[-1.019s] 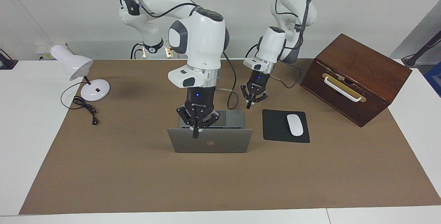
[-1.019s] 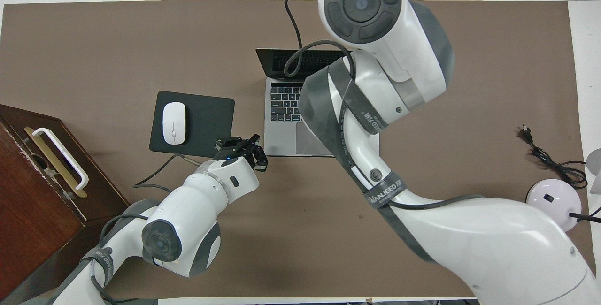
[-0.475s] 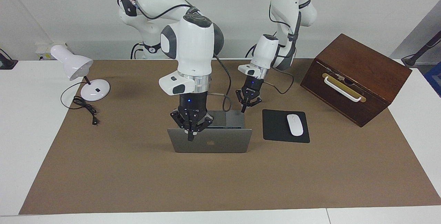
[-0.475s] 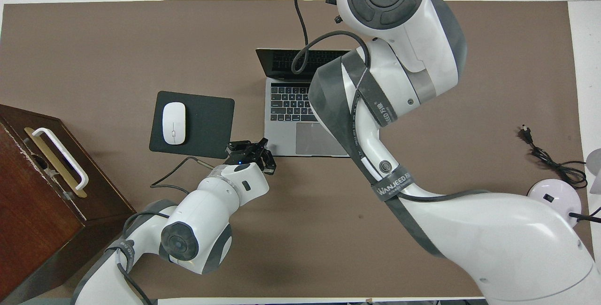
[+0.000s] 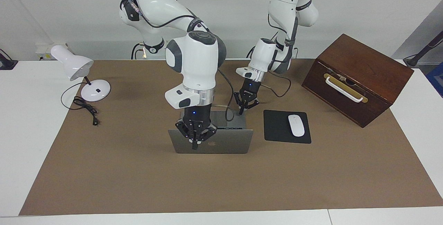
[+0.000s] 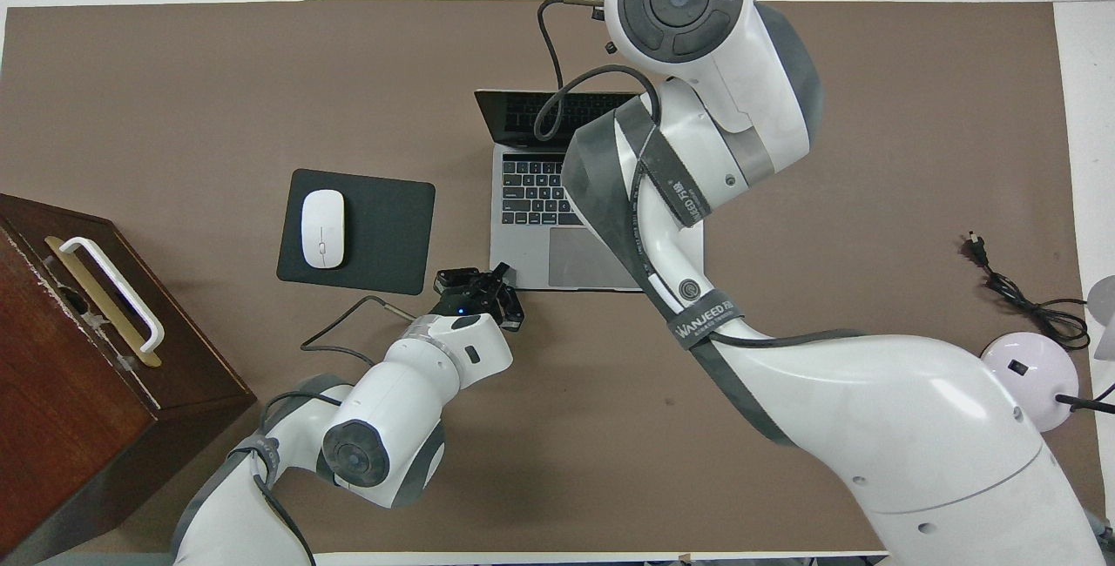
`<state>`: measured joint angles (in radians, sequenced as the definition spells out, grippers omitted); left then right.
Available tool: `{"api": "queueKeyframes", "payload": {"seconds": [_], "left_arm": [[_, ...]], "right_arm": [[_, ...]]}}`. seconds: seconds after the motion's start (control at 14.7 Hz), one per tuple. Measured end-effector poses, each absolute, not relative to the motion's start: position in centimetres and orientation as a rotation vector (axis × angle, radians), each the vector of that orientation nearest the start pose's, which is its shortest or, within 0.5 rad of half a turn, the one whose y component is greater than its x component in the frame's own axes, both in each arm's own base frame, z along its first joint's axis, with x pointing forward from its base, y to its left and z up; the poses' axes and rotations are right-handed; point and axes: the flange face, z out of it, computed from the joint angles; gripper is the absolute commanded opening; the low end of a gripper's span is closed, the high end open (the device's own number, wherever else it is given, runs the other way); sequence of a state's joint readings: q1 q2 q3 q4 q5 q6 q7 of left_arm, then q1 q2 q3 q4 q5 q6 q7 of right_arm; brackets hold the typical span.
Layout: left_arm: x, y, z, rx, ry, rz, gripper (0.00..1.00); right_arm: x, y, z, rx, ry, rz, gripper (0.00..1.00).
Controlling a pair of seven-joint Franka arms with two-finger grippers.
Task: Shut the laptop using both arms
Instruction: 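Push the laptop screen down with the right gripper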
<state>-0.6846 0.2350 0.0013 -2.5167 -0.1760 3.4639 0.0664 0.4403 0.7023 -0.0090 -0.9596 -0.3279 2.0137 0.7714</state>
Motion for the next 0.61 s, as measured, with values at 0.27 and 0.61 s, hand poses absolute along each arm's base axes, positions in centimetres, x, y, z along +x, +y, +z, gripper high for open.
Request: {"api": "queueKeyframes", "payload": {"seconds": [0.27,0.61], "left_arm": [[40.8,-30.8,27.1,-3.043,0.885,-1.112,0.00],[40.7,-30.9,26.9,-3.010,0.960,-1.116,0.00]], "right_arm": [[71.1,32.1,48.8,-3.097,0.400,-0.733,0.00],[70.8,33.6,47.5,-3.097,0.399,-0.732,0.00]]}}
